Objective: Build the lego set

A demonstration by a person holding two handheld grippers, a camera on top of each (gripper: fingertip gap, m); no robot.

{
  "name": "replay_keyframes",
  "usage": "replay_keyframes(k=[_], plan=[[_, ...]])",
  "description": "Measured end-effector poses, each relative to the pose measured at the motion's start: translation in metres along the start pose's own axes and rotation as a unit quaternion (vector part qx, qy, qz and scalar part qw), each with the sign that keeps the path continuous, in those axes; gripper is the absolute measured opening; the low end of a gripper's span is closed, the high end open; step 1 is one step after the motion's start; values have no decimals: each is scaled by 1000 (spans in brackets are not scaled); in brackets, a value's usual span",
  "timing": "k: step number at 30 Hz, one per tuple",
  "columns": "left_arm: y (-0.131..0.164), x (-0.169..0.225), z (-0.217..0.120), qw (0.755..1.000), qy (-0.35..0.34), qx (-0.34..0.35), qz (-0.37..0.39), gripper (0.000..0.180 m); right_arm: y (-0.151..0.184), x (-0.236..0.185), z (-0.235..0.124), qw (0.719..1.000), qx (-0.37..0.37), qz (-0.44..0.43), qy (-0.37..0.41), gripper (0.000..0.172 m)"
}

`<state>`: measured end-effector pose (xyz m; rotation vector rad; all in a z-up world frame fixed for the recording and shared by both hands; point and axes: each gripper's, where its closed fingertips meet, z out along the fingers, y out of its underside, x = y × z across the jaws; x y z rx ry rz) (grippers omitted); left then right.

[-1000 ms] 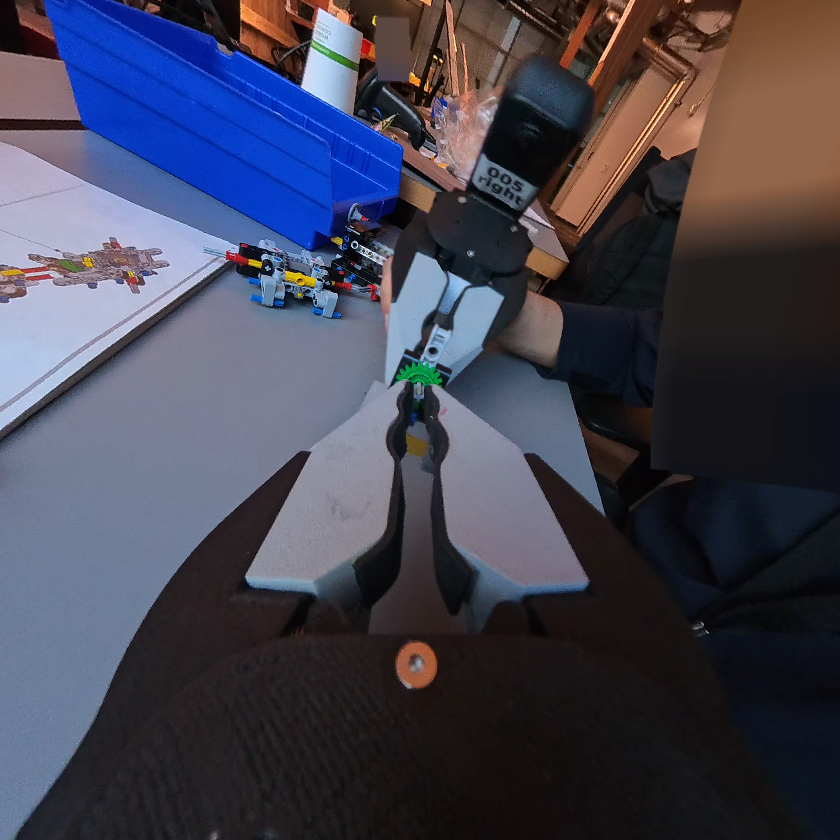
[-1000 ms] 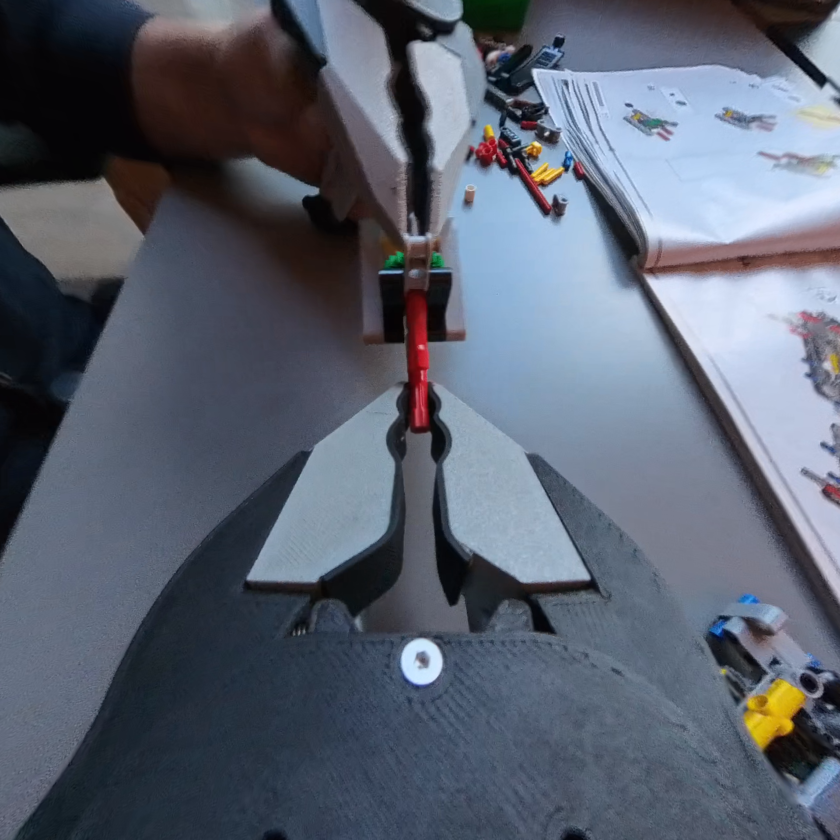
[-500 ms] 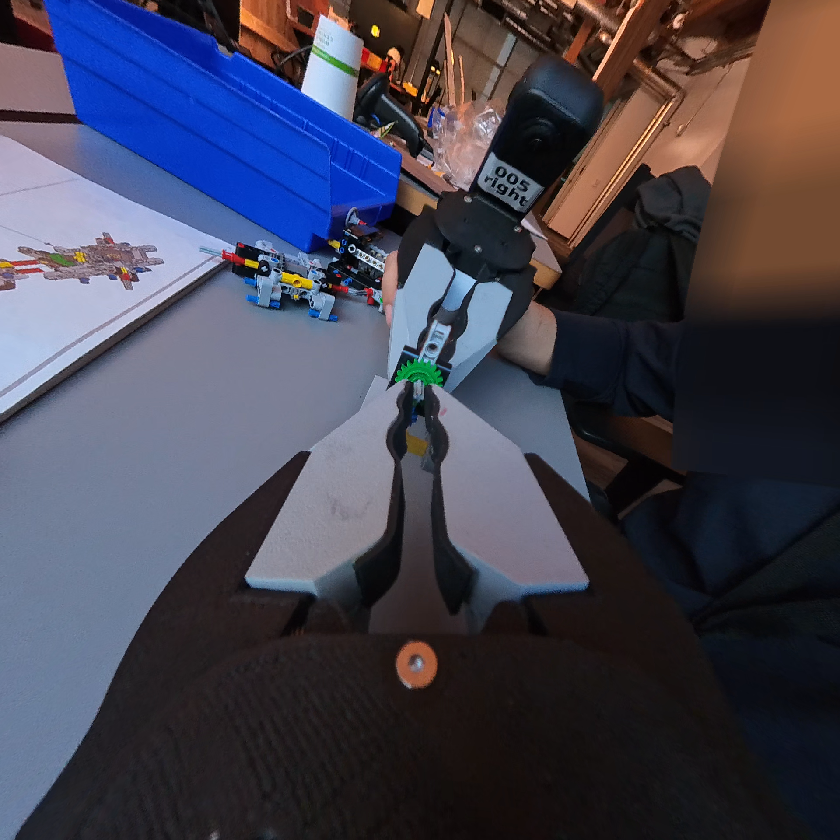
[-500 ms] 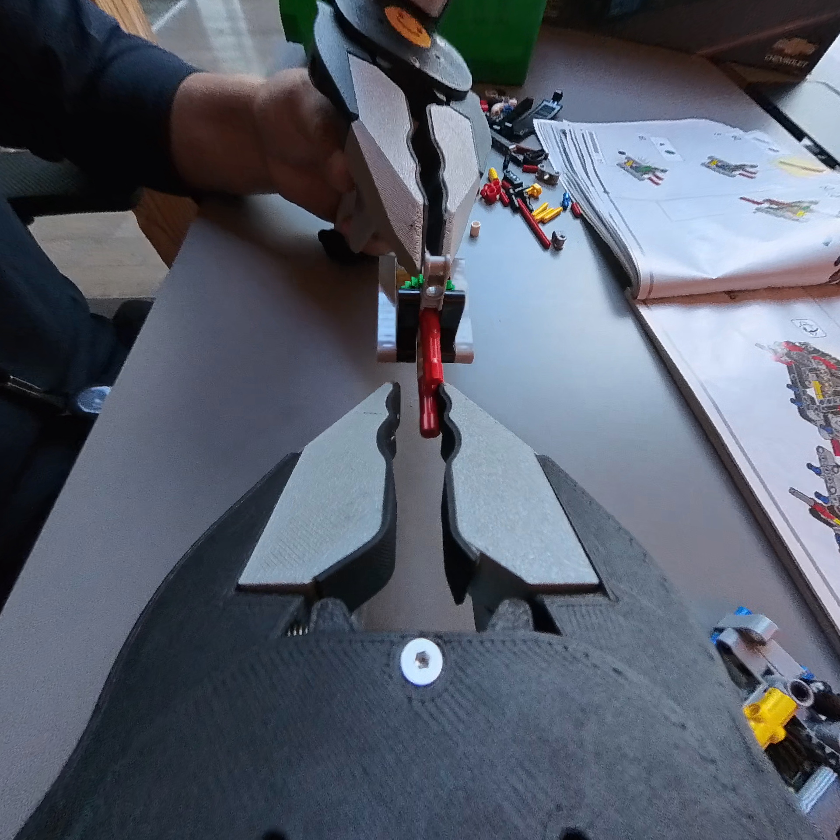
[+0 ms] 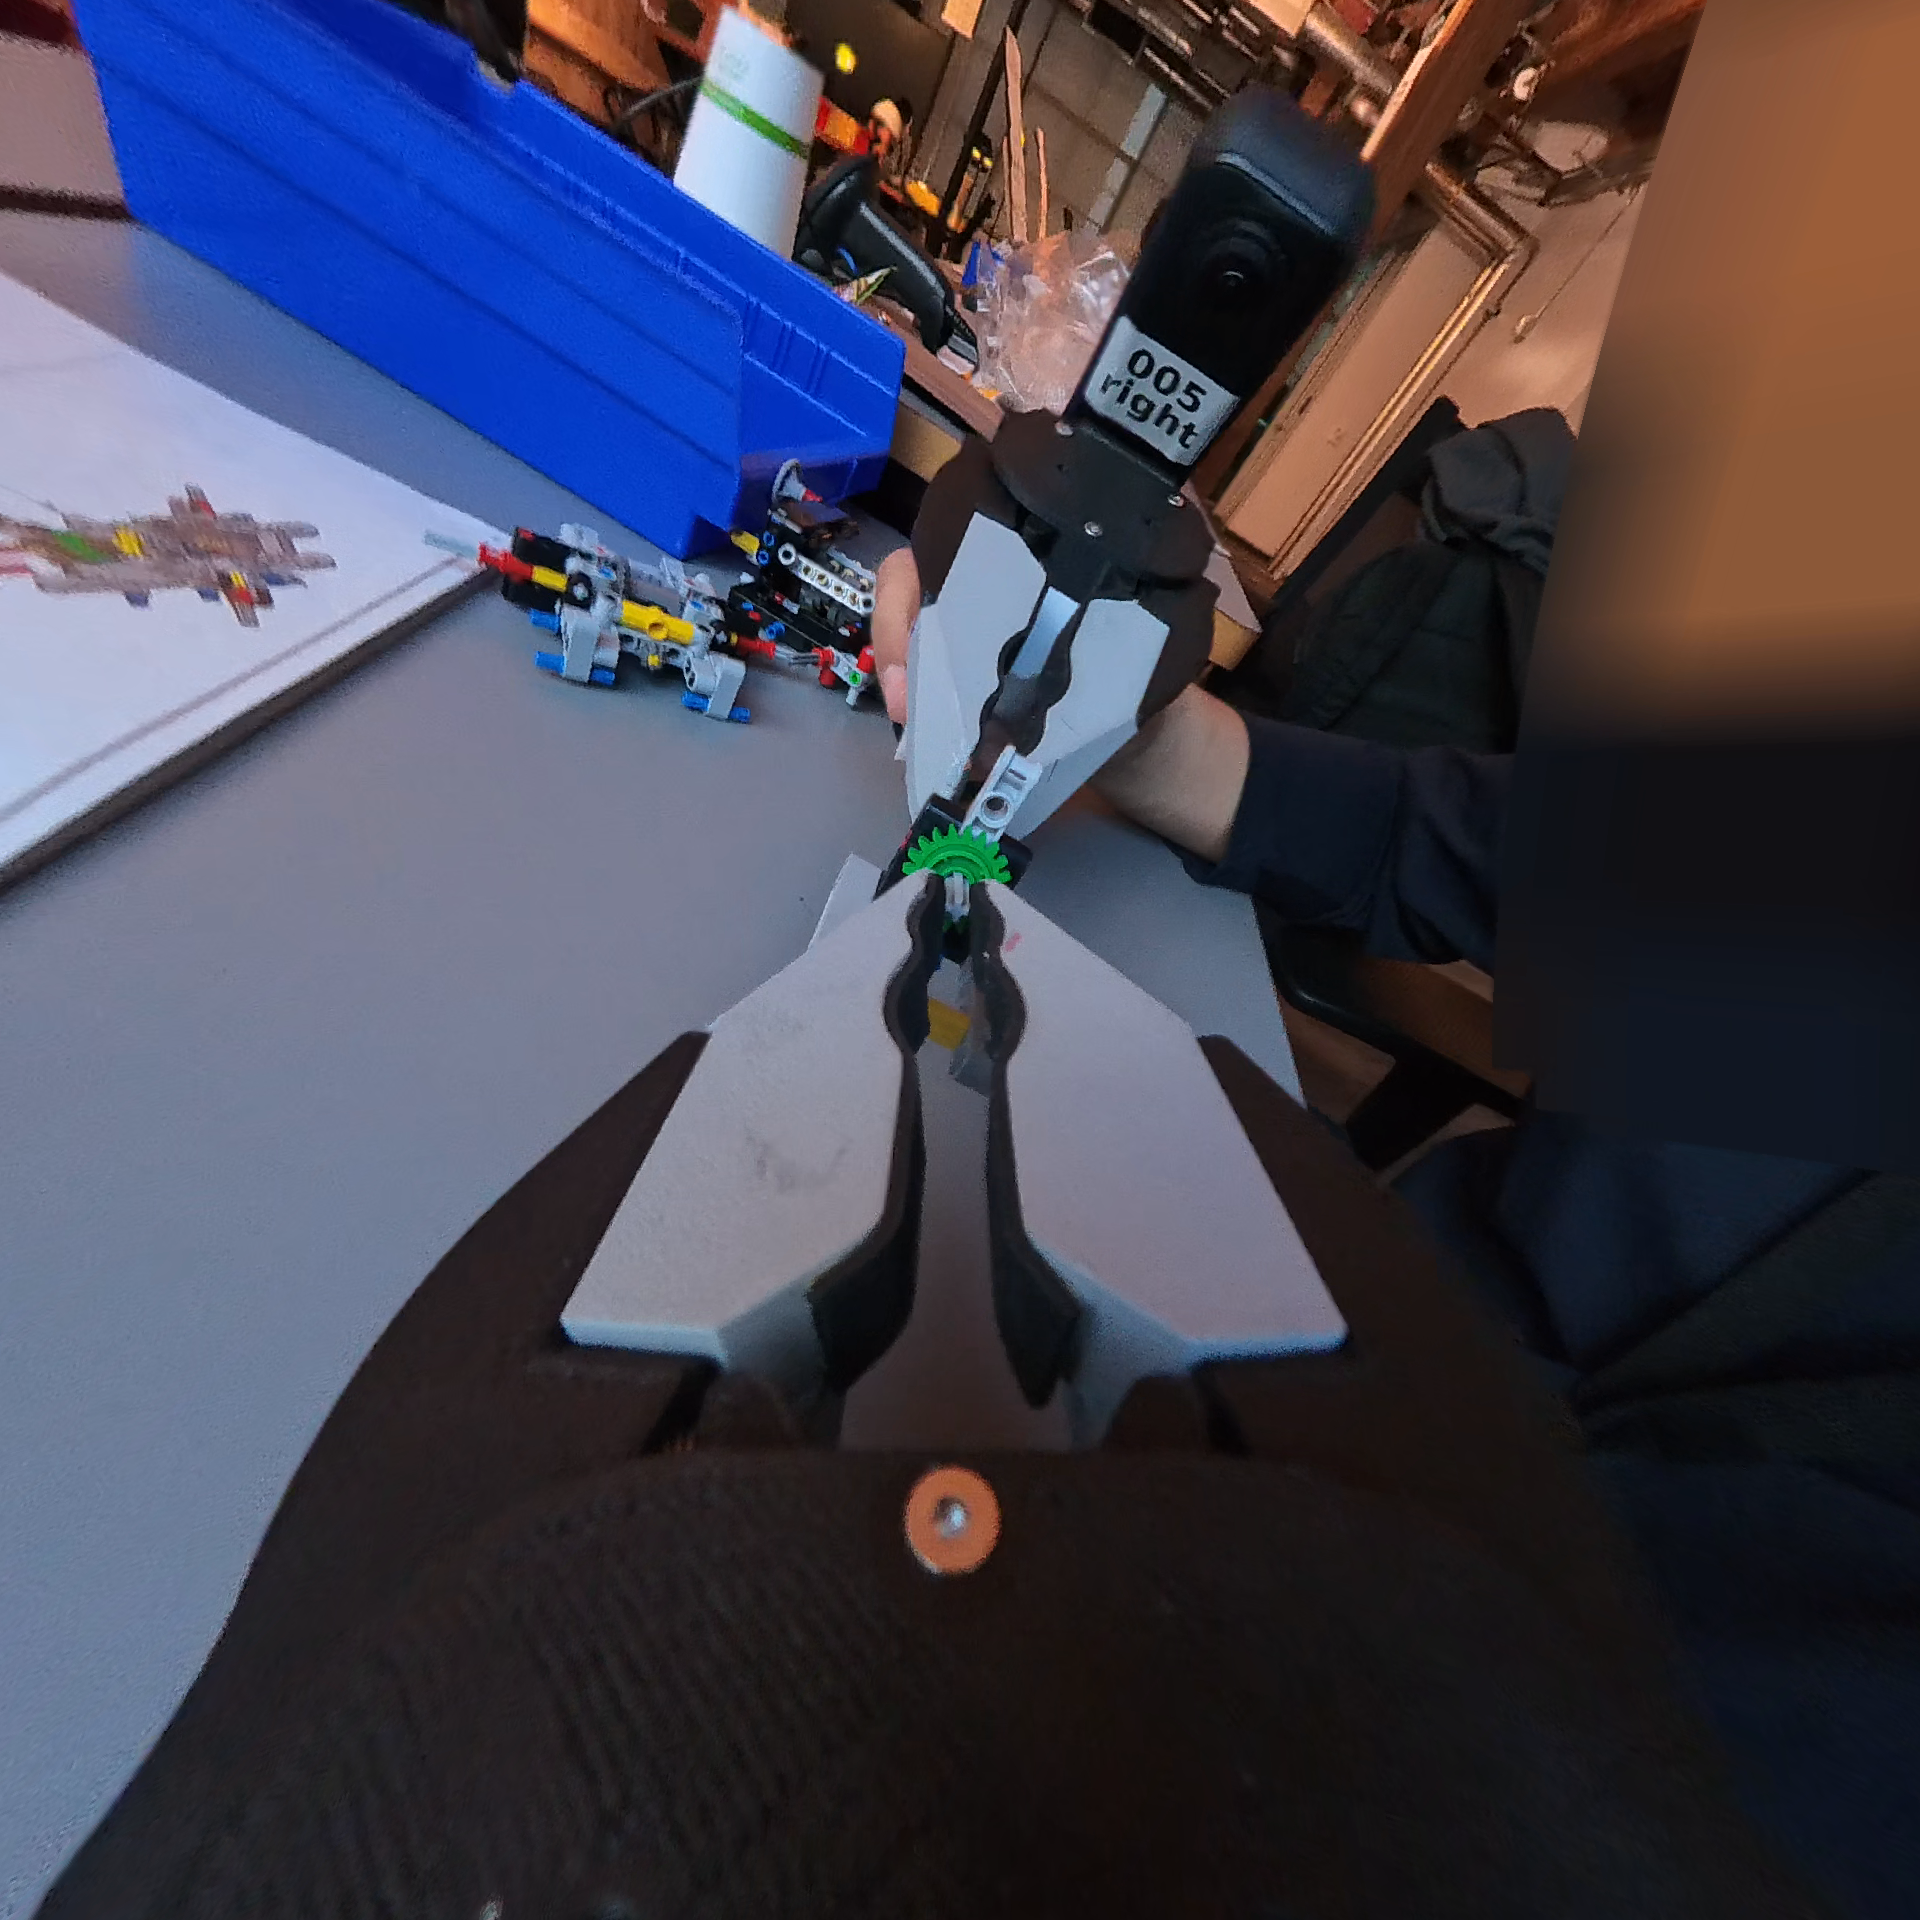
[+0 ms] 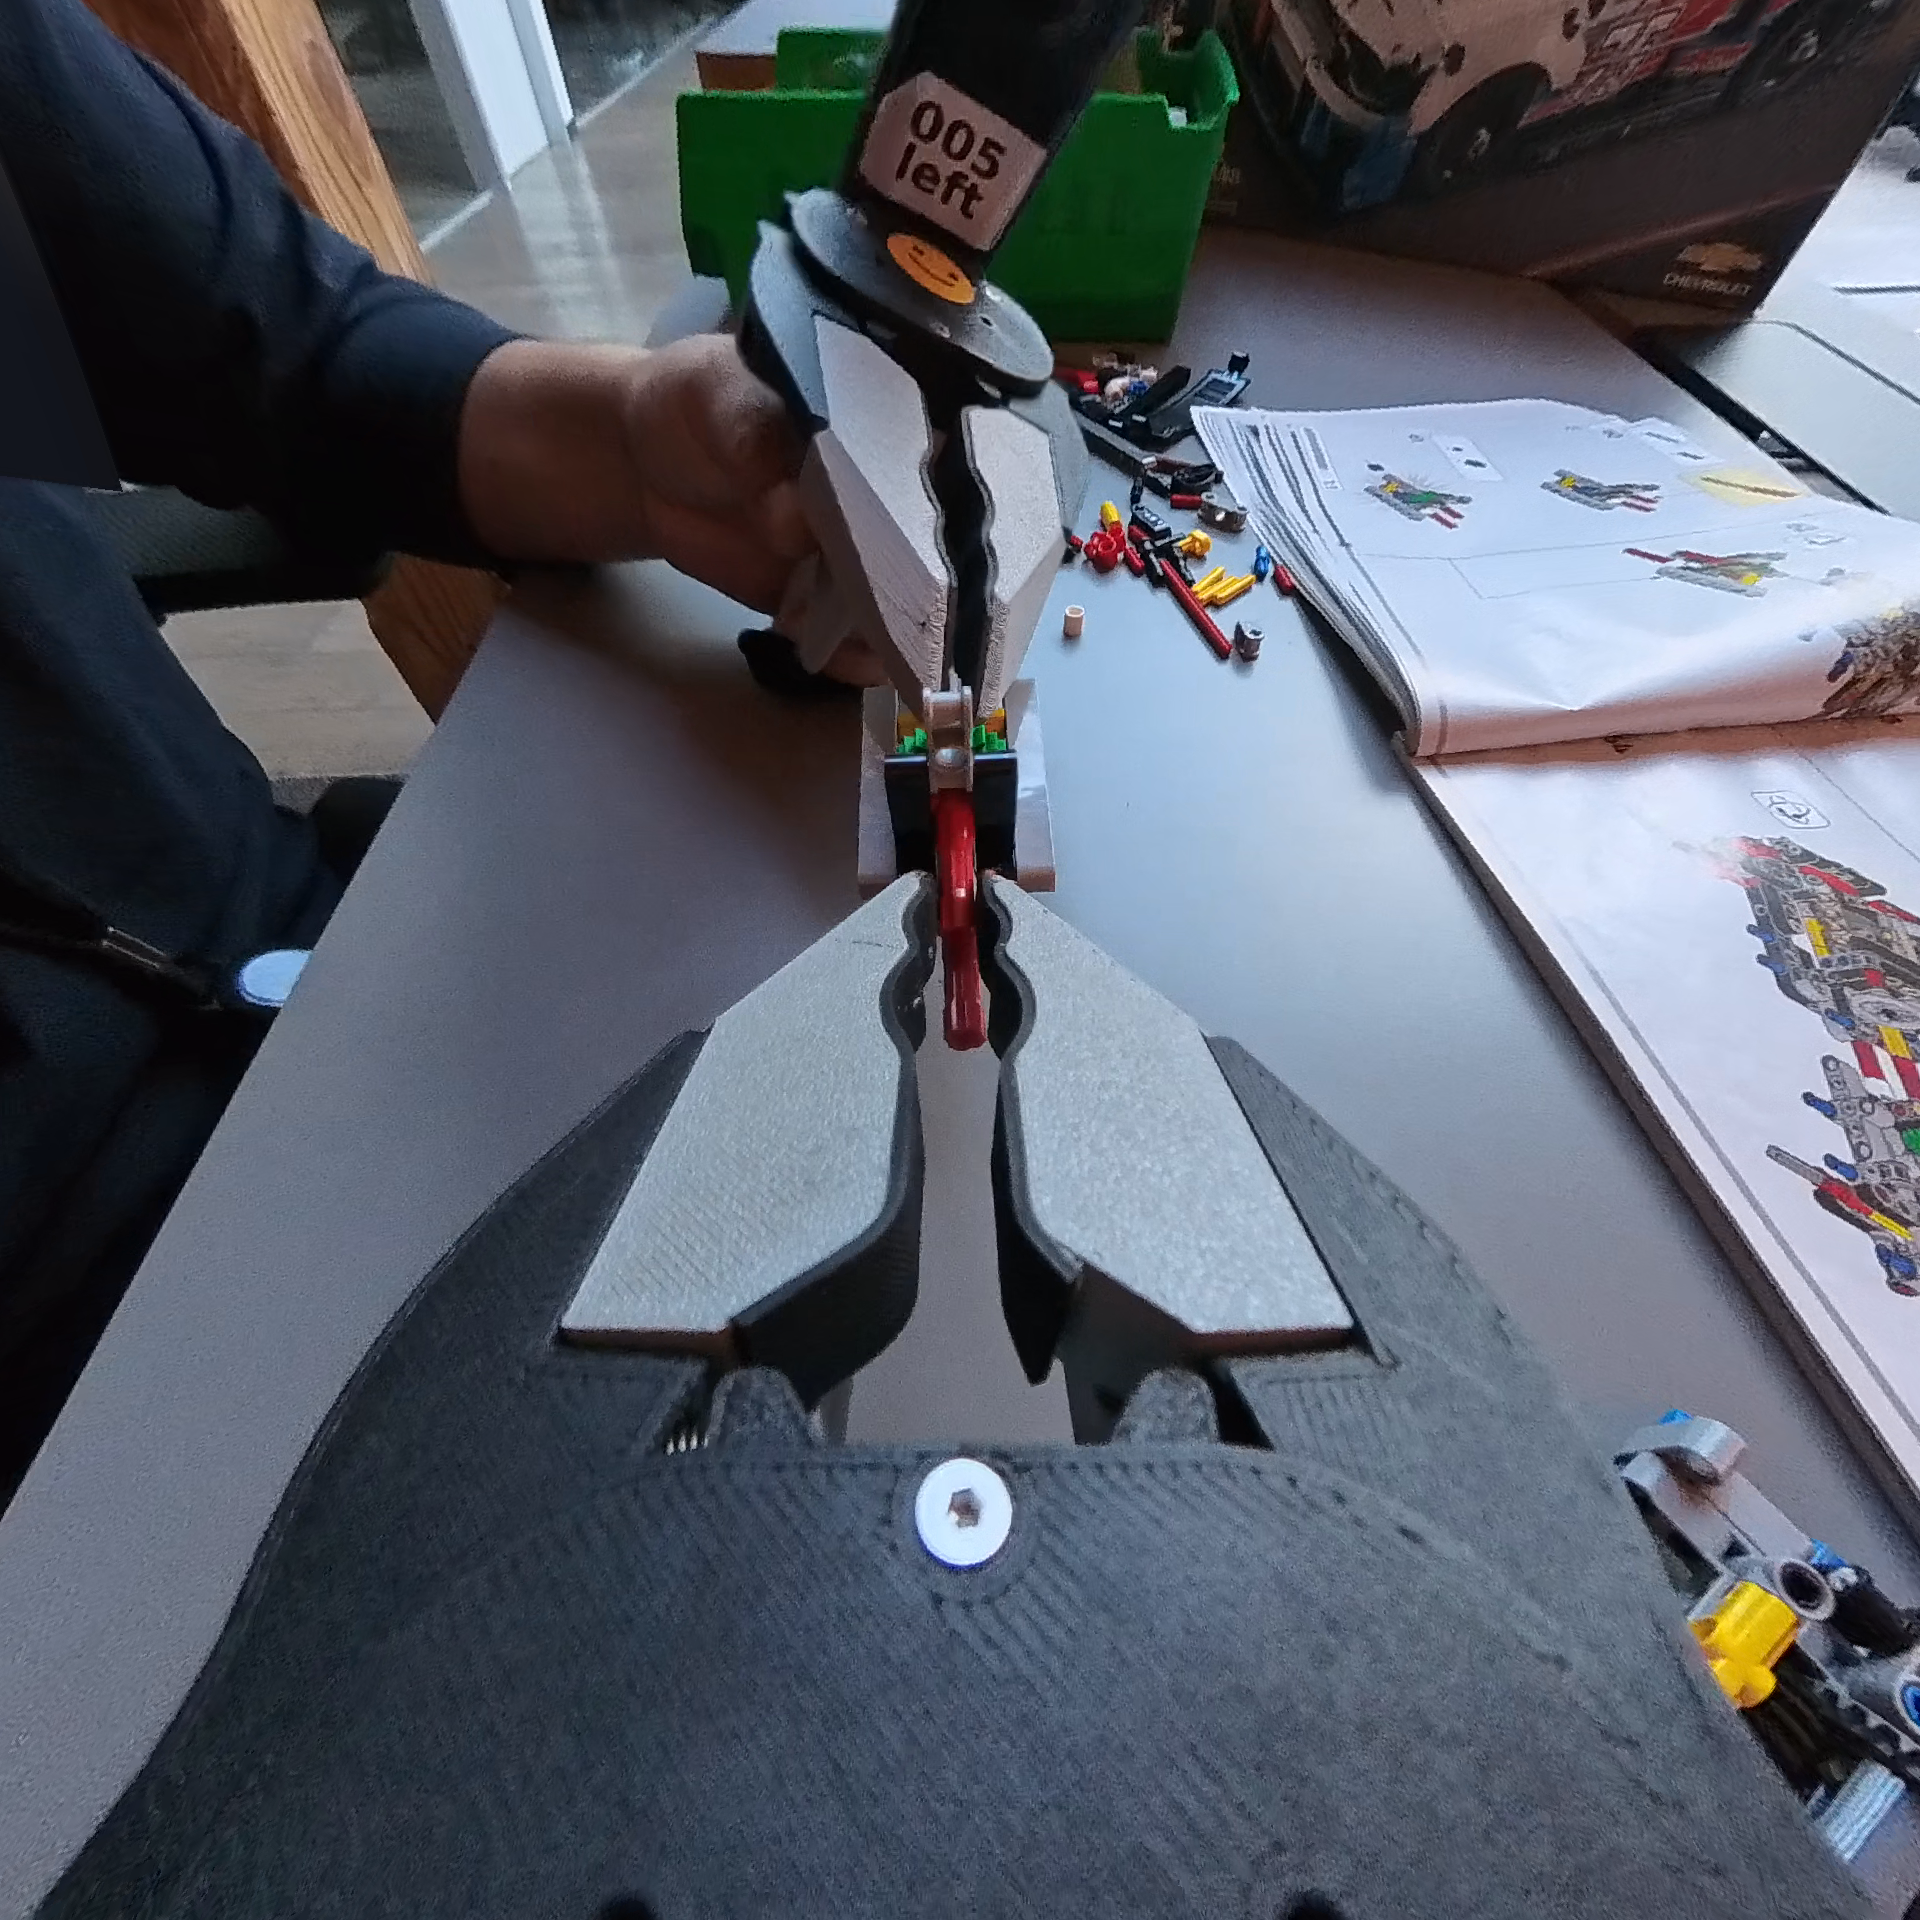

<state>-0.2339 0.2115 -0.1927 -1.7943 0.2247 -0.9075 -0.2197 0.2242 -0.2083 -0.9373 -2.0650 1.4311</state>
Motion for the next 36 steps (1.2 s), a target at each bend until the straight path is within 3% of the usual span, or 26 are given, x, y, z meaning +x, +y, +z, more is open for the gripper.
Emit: replay_keyframes(k=[3, 8, 13, 19, 31, 36], plan=[[4, -2, -1, 999, 12, -13, -30, 1, 9, -1, 2, 1000, -28, -5, -4, 4], [14, -20, -10, 991, -71, -75, 84, 3, 27, 0, 6, 996, -88, -30, 14, 4], [37, -14, 3, 977, -67, -151, 134, 6, 38, -2, 10, 994, -112, -15, 2, 3], [49, -17, 8, 962, -80, -195, 172, 7, 38, -3, 12, 994, -110, -10, -5, 3], [50, -22, 7, 952, -91, -207, 207, 1, 37, -4, 12, 994, -105, -3, -12, 3], [65, -27, 9, 929, -107, -257, 243, 4, 35, -5, 12, 994, -103, 7, -18, 3]])
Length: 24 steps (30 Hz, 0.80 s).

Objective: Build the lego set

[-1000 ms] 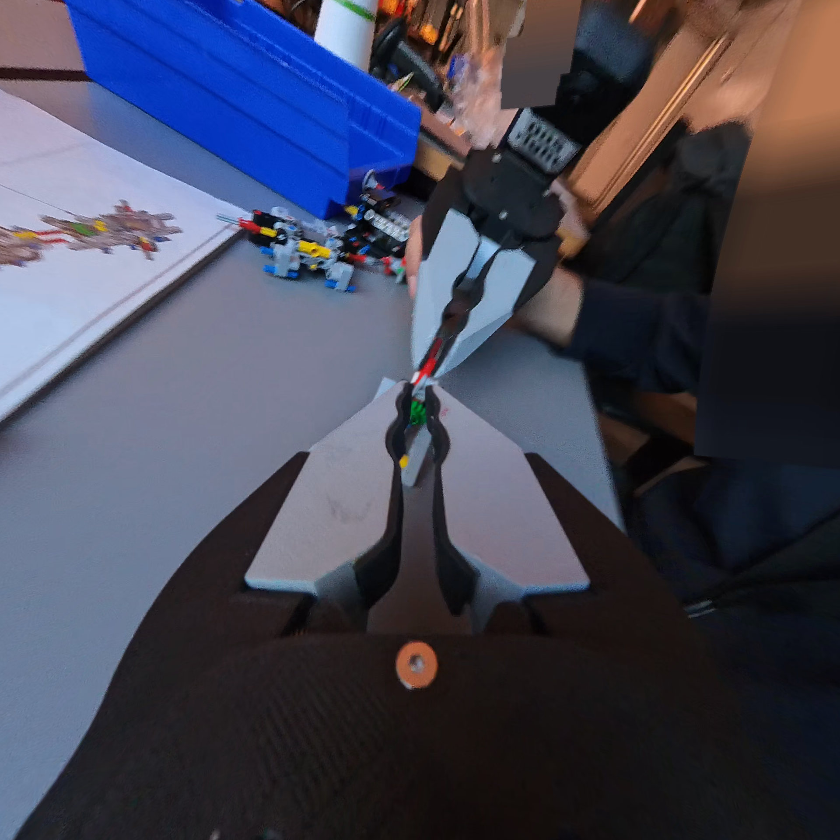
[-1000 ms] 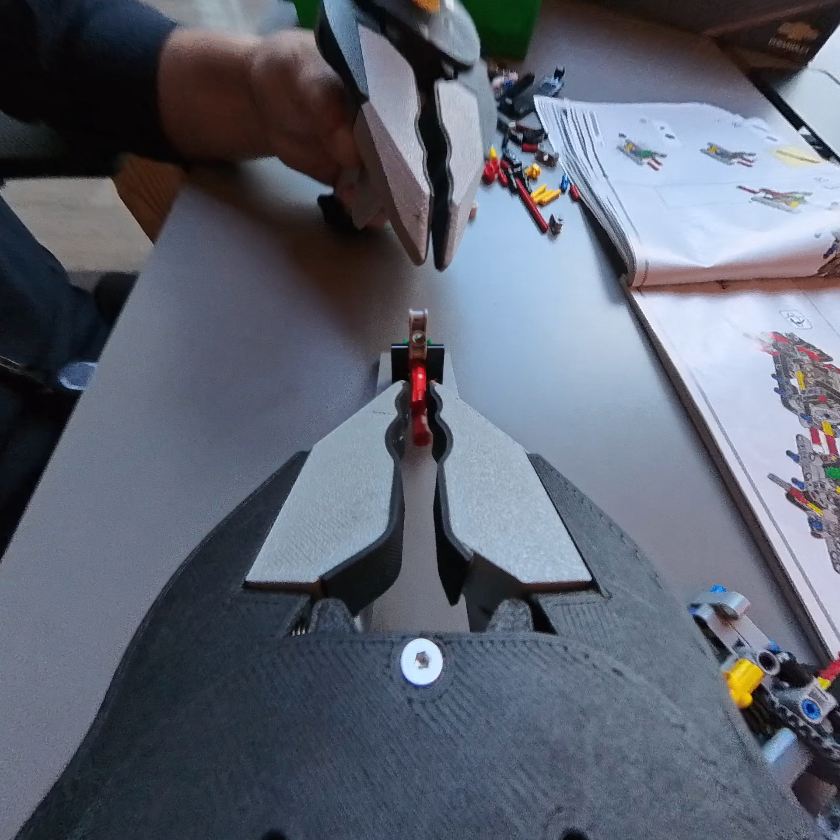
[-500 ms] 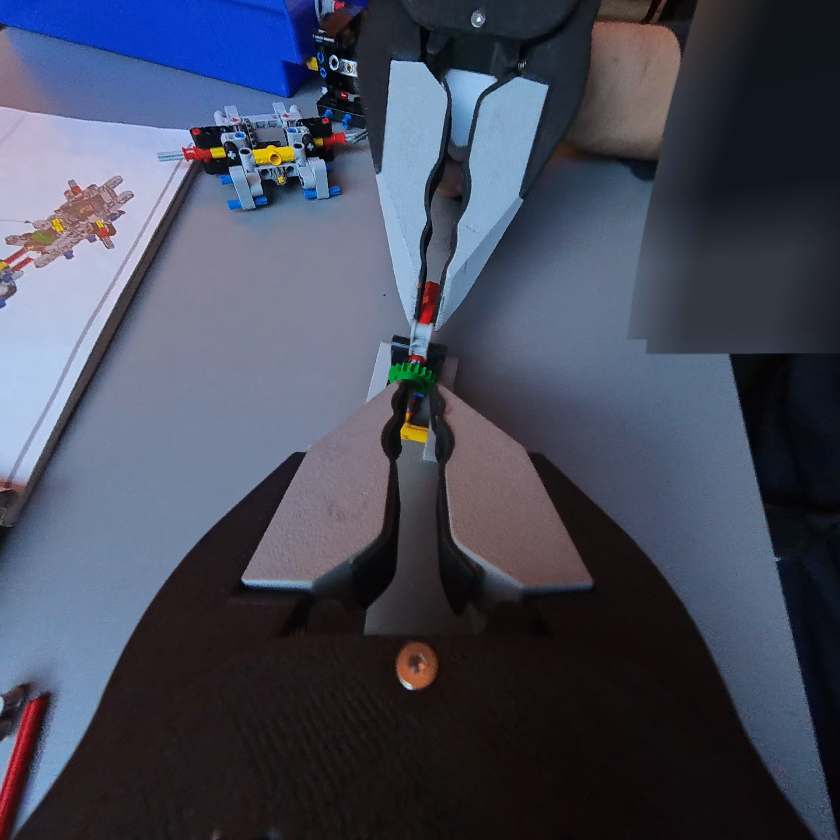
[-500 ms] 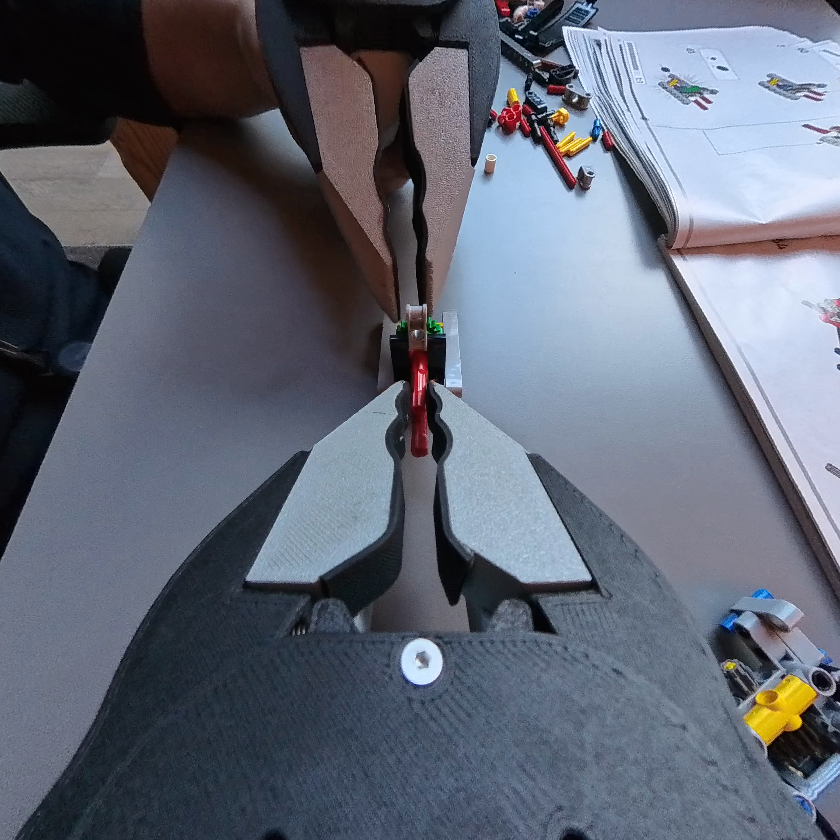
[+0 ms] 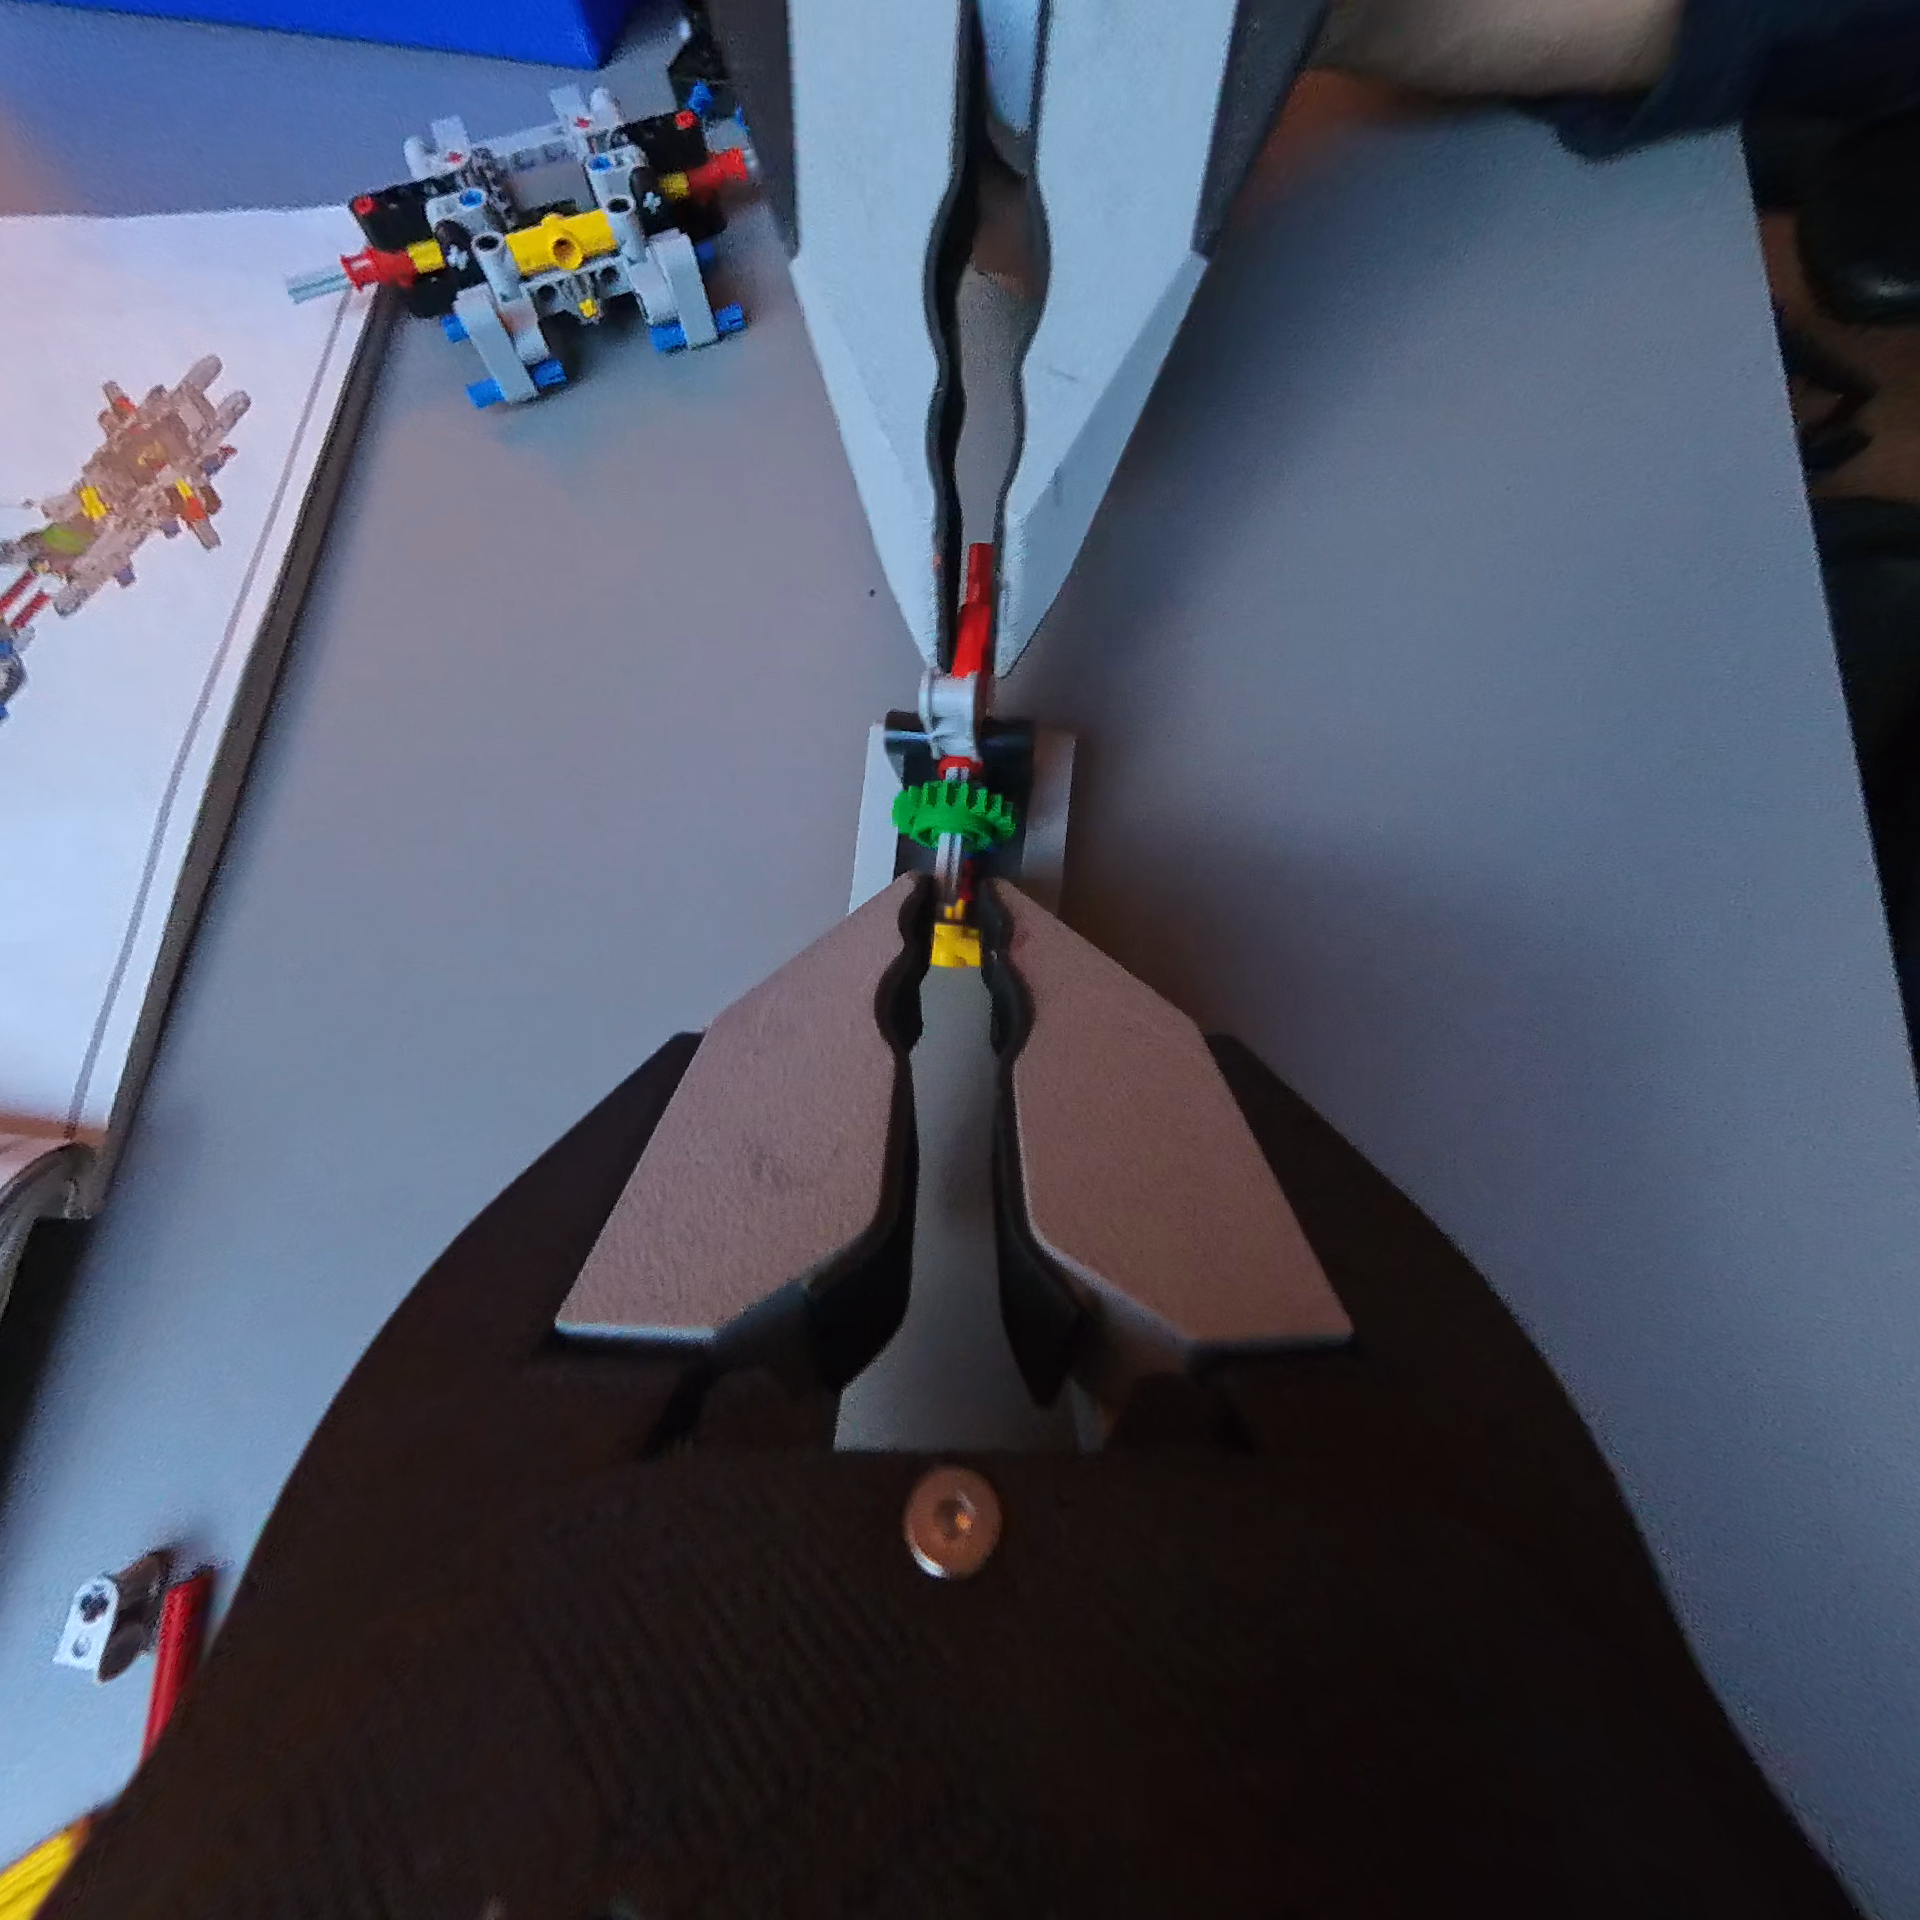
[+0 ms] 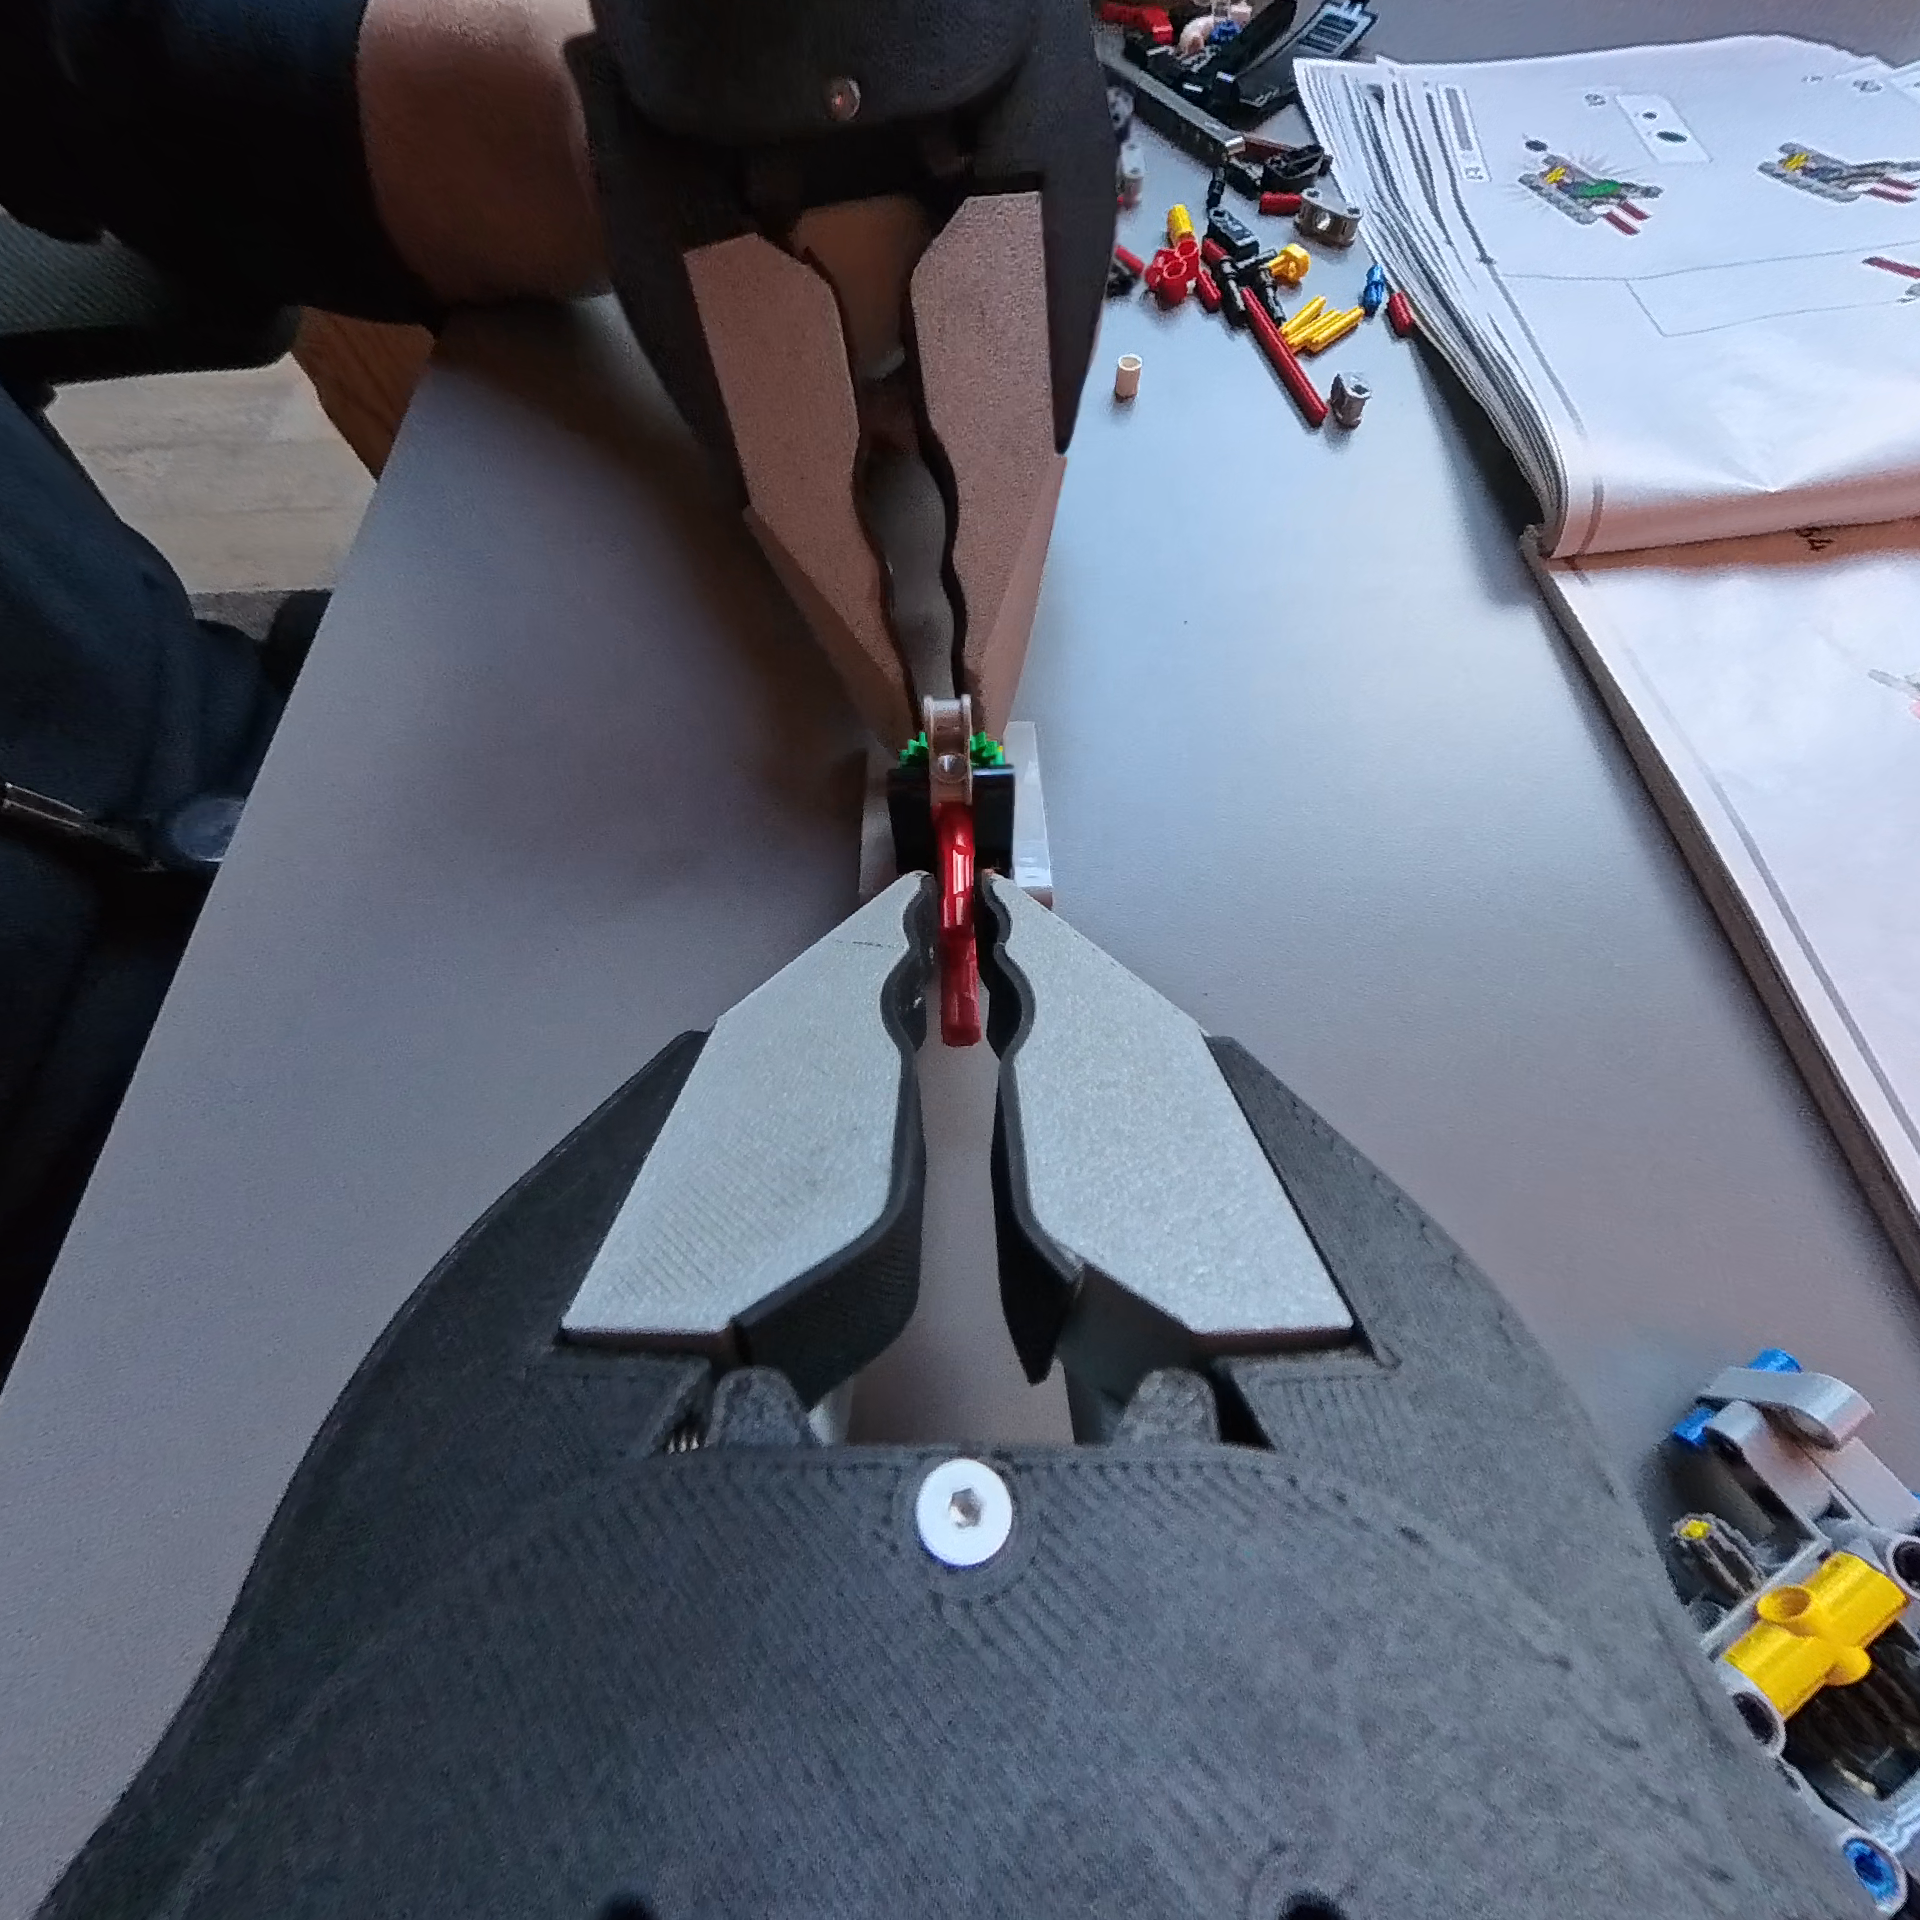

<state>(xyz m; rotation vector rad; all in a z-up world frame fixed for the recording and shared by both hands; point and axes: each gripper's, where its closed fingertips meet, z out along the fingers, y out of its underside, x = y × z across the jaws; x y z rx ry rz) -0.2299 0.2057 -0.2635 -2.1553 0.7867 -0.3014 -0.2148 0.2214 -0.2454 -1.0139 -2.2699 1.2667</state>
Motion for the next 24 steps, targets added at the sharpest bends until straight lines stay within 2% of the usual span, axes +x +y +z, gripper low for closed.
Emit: replay_keyframes(k=[4, 9, 20, 22, 24], plan=[[-5, 3, 1, 1000, -3, 10, 14, 2, 1, -1, 2, 1000, -5, -5, -2, 4], [-14, 3, -7, 998, 20, 49, -26, 3, 0, -2, 2, 1000, -1, -2, -1, 3], [-16, 6, -4, 998, 19, 46, -31, 0, 2, -7, 5, 1000, -11, -8, -11, 1], [-22, 10, -5, 997, 30, 64, -40, 0, 9, -11, 8, 999, -44, -15, -22, 2], [-32, 11, -10, 992, 42, 100, -61, 0, 4, -12, 8, 999, -25, -20, -18, 1]])
